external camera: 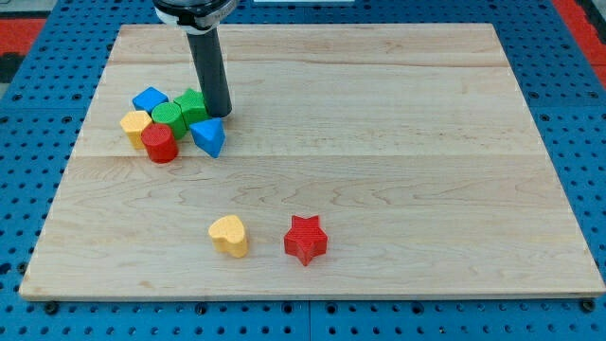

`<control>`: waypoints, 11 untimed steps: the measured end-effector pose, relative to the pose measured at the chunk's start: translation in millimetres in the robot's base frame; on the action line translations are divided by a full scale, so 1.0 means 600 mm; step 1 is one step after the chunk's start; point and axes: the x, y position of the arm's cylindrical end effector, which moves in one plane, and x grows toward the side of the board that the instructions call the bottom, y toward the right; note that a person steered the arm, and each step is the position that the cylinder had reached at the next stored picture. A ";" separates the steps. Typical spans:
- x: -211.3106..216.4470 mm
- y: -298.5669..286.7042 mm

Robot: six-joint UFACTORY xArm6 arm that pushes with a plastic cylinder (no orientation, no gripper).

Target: Point your arm to the blue triangle

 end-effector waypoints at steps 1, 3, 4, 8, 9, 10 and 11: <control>0.024 0.022; 0.189 0.201; 0.257 0.282; 0.166 0.014; 0.151 -0.075; 0.091 -0.017; 0.071 0.073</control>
